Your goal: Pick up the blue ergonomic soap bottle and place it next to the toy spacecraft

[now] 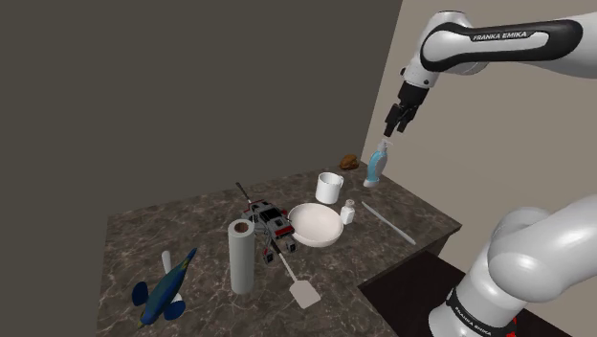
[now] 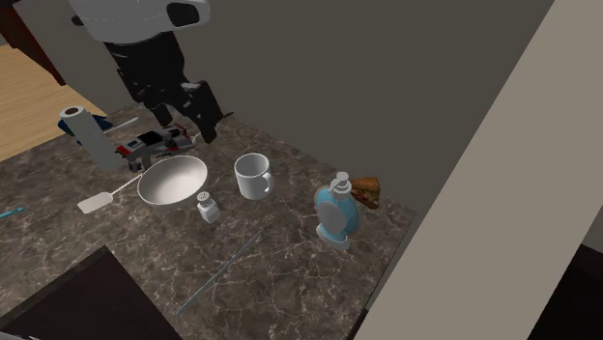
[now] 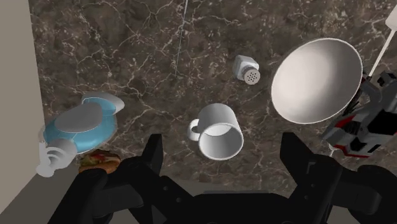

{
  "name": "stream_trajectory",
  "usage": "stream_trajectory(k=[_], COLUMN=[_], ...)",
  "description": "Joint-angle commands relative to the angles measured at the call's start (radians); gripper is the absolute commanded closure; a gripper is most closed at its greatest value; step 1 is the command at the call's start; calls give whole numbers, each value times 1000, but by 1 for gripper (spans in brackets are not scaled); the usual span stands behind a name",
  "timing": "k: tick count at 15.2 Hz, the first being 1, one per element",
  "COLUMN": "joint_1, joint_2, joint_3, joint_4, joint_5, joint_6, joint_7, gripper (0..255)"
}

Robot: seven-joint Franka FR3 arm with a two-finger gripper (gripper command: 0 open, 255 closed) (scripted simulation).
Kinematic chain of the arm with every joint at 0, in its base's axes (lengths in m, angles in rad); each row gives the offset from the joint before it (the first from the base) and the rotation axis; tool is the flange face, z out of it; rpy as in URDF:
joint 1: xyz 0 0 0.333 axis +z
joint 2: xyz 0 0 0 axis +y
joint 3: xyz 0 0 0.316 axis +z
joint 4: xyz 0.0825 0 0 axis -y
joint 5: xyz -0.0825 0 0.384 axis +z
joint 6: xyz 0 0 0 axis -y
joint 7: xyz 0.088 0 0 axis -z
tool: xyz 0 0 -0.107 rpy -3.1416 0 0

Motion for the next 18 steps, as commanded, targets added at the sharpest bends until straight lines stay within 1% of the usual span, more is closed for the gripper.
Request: stream_trajectory(k=[1, 5, 9, 12, 14, 16, 18], joint_1=[-2, 2, 6, 0, -14, -38, -75], joint_2=[54, 178, 322, 444, 532, 623, 716], joint_3=[-45, -132, -216, -272, -300, -319, -325], joint_4=[22, 87, 172, 250, 310, 377, 451], joint_5=[5, 42, 113, 194, 259, 328, 397], joint_6=[34, 92, 135, 153, 155, 150, 137], joint_7=[-47, -146, -258, -353, -419, -483, -543], gripper=[0, 0, 0, 0, 0, 0, 0])
